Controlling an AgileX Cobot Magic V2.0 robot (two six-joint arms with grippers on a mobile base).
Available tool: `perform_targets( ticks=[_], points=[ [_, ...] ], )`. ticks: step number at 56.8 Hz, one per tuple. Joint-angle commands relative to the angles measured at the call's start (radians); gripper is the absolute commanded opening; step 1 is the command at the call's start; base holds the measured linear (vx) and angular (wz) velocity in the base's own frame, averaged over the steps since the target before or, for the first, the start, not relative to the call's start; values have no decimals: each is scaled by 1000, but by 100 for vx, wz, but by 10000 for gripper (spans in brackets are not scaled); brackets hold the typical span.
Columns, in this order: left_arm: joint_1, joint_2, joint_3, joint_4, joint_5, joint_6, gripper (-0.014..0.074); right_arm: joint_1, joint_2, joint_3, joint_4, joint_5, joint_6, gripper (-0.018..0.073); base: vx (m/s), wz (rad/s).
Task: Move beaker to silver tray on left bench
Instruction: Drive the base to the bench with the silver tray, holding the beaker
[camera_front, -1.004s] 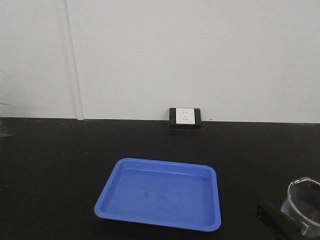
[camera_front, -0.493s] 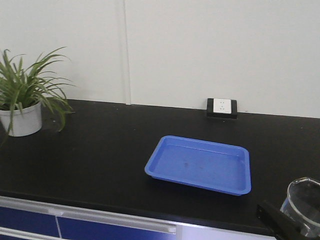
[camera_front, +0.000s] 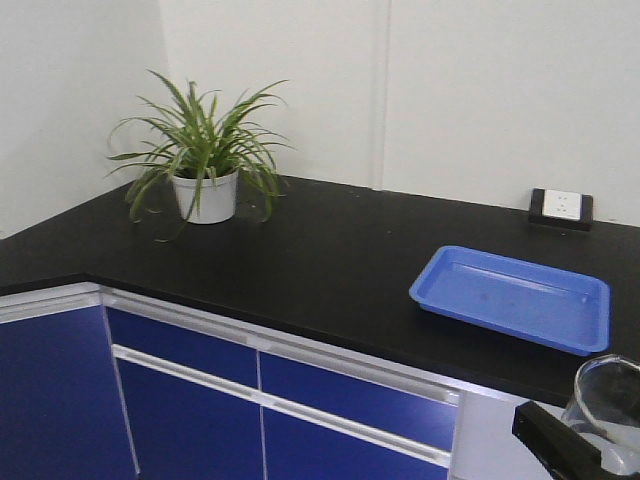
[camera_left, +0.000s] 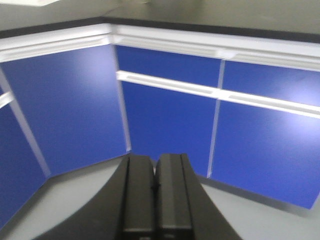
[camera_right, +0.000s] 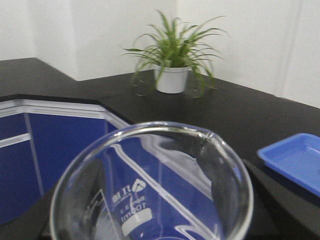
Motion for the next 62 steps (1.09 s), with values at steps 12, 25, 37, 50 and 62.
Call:
perform_targets(
  ticks=[12,25,37,50,62],
  points=[
    [-6,-16,28,-2,-77,-1,1,-3,-5,-32,-46,29,3,-6,-24,55],
    [-6,-16,28,-2,-77,-1,1,-3,-5,-32,-46,29,3,-6,-19,70],
    [-6,-16,28,-2,-77,-1,1,-3,-5,-32,-46,29,3,-6,-15,81],
    [-6,-16,28,-2,-77,-1,1,-3,-5,-32,-46,29,3,-6,-10,85],
    [-6,-16,28,-2,-77,-1,1,-3,-5,-32,-46,29,3,-6,-2,76]
  ],
)
